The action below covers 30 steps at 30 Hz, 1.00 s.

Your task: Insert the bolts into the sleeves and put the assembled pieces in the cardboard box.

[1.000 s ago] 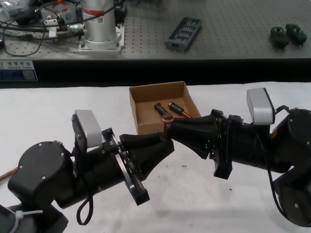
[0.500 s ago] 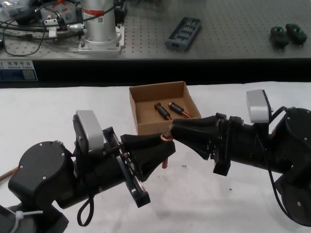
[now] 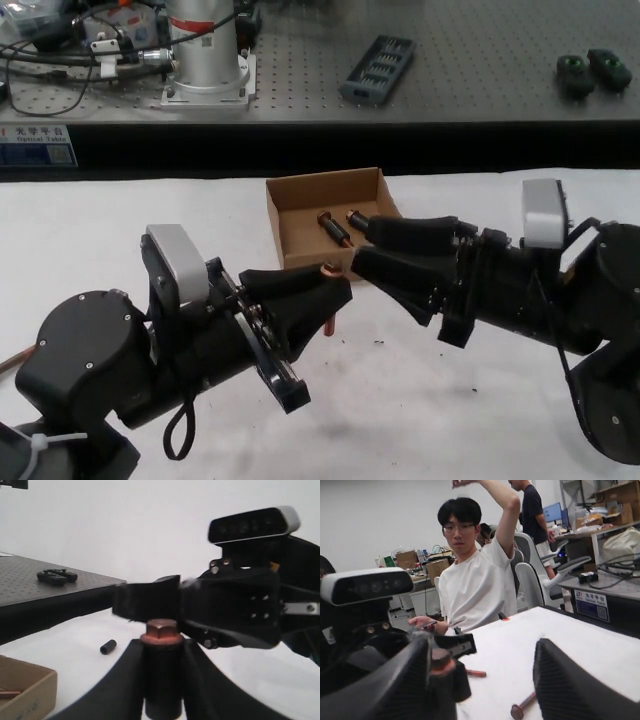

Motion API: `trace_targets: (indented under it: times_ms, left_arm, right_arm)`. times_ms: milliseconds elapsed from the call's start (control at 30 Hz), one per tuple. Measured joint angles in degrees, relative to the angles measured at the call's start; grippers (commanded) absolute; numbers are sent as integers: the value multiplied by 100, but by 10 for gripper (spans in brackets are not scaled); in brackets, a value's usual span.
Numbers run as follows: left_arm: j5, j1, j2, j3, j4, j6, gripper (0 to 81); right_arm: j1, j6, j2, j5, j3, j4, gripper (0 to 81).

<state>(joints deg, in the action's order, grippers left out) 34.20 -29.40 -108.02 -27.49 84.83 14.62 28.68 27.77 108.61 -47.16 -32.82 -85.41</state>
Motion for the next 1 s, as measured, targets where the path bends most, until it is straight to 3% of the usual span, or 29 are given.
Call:
trace_targets:
  times_ms: [200,300,600,767,1000]
  left_arm:
    - [-151,57,0,0,-11,131,6]
    - [-148,157,0,0,-11,397,6]
    - [-236,338,731,0,-346,748,6]
    - [-1193,338,1764,0,-2439,298,6]
    - [-2123,338,2658,-51,-4054,215,6]
  right_arm:
    - [-532,207,0,-98,0,-216,195]
    - [-689,230,0,-152,0,-227,35]
    - [-1046,261,0,-184,0,-227,66]
    - [-1051,261,0,-184,0,-227,66]
    - [-1051,197,0,-171,0,-227,66]
